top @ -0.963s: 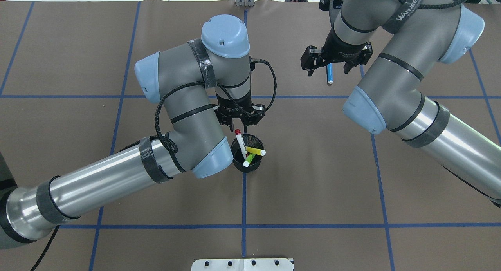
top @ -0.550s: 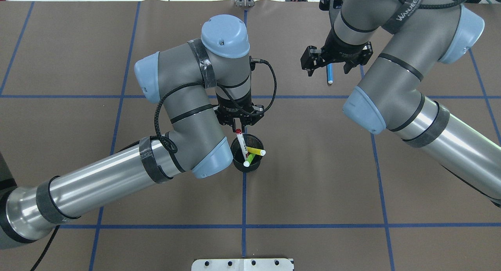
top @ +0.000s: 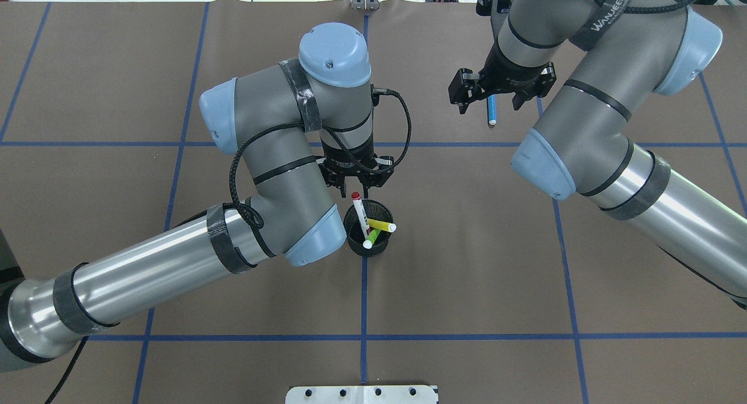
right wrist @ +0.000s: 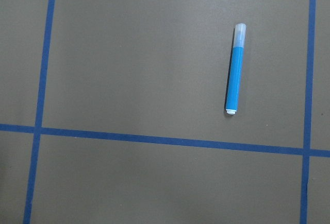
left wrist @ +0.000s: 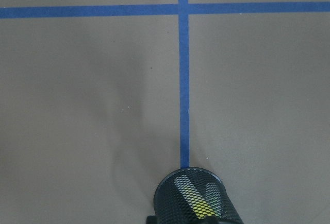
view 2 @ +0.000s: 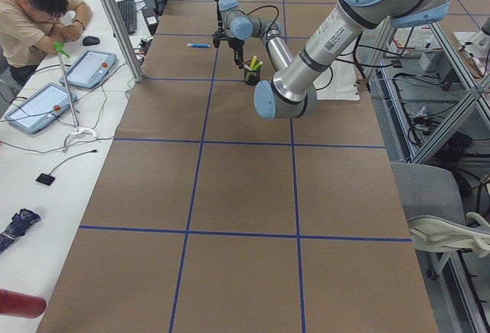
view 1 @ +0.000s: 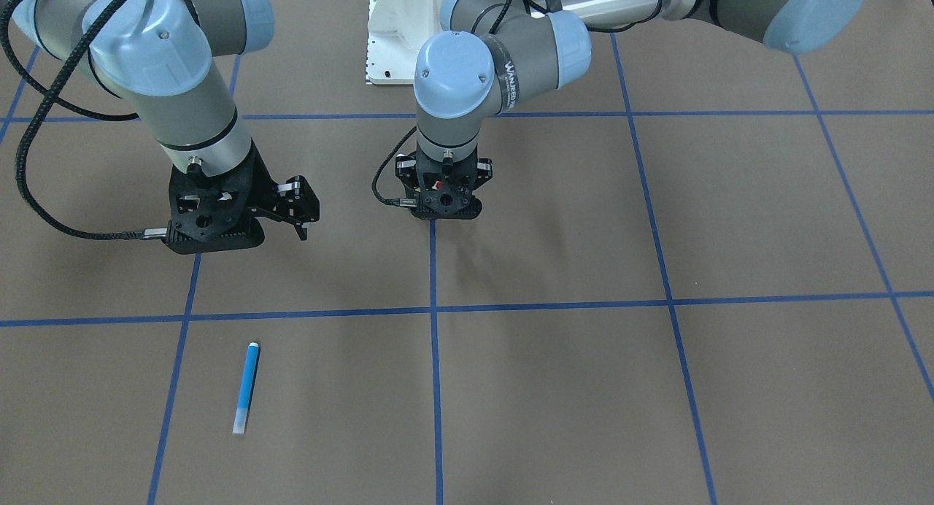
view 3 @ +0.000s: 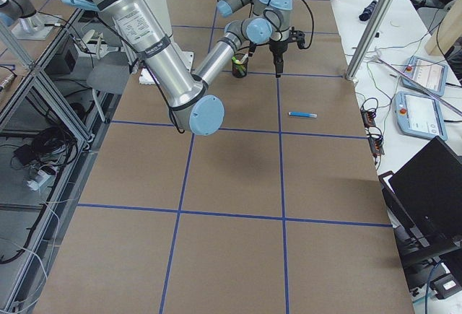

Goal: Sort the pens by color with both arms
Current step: 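Grasp the red-capped white marker in the cup with the left gripper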

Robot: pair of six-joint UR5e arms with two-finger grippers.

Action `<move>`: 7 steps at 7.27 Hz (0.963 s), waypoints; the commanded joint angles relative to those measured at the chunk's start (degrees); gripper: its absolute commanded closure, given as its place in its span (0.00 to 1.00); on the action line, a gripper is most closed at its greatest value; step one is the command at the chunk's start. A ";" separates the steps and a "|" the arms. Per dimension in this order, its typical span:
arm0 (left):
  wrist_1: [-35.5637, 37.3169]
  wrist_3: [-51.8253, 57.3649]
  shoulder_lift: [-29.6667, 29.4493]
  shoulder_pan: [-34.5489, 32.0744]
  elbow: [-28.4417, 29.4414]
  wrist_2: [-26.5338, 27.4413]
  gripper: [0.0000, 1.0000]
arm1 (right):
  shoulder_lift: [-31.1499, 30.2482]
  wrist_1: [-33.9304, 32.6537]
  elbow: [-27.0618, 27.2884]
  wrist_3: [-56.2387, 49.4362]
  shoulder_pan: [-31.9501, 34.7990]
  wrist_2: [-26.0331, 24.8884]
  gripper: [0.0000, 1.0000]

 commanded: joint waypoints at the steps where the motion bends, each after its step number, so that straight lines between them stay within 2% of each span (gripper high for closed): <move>1: 0.00 -0.06 0.11 0.21 0.00 0.00 0.56 | 0.00 0.00 0.00 0.00 0.00 -0.04 0.01; 5: 0.18 -0.41 0.11 0.39 -0.70 -3.16 0.89 | 0.00 0.00 0.00 0.00 0.09 -0.04 0.01; 7: 0.70 -0.59 0.20 0.30 -3.41 -3.60 0.99 | 0.00 0.00 0.09 0.00 0.00 -0.04 0.01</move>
